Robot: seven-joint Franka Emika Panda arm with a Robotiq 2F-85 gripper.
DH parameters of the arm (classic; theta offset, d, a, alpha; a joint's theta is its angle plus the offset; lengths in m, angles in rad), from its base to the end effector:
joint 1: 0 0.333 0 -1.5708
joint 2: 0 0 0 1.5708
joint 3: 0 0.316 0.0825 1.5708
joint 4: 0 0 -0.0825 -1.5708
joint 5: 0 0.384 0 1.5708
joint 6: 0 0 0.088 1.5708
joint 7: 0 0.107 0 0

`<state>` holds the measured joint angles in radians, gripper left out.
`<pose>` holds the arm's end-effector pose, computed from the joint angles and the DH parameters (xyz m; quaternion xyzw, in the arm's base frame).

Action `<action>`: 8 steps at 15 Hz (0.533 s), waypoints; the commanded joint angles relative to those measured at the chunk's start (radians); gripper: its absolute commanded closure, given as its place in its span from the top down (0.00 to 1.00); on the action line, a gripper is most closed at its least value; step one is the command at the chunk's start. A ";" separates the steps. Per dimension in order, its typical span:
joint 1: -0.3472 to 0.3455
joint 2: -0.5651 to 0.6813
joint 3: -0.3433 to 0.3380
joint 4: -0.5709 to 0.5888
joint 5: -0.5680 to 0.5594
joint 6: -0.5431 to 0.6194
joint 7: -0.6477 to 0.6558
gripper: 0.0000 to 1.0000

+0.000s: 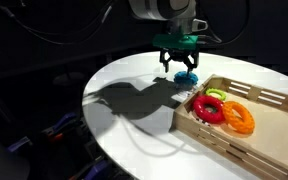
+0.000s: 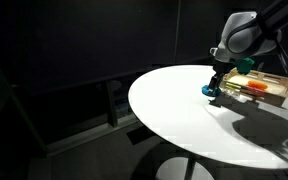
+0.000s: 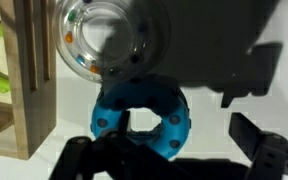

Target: Put the blue ring in the box

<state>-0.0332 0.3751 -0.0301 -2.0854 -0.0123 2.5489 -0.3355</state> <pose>0.5944 -0.0372 0.2517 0.9889 0.1417 0.0416 0.0177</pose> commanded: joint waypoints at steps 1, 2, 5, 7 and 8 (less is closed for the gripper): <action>-0.025 0.023 0.028 0.037 -0.011 0.017 -0.006 1.00; -0.025 0.026 0.030 0.040 -0.012 0.022 -0.007 1.00; -0.027 0.041 0.035 0.050 -0.011 0.023 -0.008 1.00; -0.031 0.048 0.039 0.052 -0.007 0.022 -0.012 1.00; -0.034 0.050 0.043 0.054 -0.004 0.020 -0.015 1.00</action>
<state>-0.0386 0.4035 -0.0113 -2.0608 -0.0123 2.5672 -0.3361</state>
